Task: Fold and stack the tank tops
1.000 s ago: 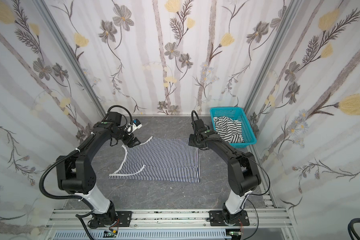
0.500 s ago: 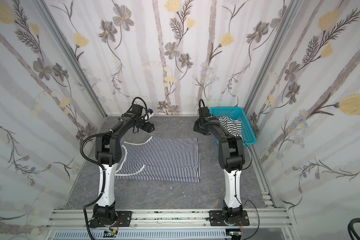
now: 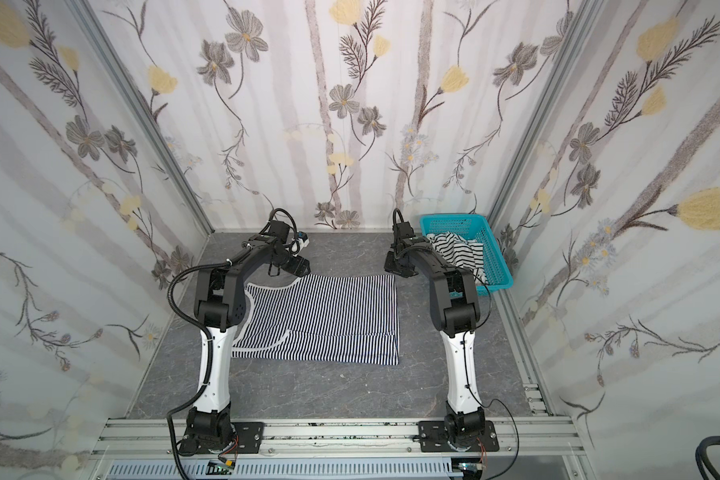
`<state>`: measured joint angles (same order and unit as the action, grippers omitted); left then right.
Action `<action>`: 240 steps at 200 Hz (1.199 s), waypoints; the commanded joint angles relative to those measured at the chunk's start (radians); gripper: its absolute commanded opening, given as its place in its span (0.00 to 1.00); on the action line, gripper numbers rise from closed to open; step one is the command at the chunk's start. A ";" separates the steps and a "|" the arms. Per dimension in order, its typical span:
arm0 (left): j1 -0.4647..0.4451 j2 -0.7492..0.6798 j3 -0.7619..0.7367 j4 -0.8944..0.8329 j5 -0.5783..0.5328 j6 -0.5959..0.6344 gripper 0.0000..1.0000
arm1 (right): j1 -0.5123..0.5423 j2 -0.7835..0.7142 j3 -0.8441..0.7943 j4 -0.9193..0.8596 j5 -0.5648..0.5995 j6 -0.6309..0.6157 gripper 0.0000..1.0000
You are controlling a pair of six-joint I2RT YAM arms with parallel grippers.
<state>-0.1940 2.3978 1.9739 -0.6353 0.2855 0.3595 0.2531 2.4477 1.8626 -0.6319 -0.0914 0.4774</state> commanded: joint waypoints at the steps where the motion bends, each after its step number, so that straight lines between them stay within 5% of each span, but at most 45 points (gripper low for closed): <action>1: -0.002 -0.015 -0.020 -0.001 0.017 -0.005 0.82 | 0.005 0.004 -0.010 0.006 0.004 -0.011 0.44; 80: -0.003 -0.045 -0.074 0.007 0.031 -0.011 0.79 | 0.005 0.027 -0.014 0.019 -0.009 -0.016 0.35; 170: -0.009 -0.071 -0.096 0.011 0.021 -0.005 0.73 | 0.005 0.024 0.001 0.026 -0.022 -0.024 0.12; 240: -0.022 -0.075 -0.107 0.011 0.040 0.015 0.48 | 0.013 0.007 0.001 0.030 -0.014 -0.030 0.00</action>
<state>-0.2081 2.3325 1.8717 -0.6117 0.3084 0.3599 0.2634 2.4744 1.8572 -0.6239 -0.1093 0.4583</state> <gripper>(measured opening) 0.515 0.049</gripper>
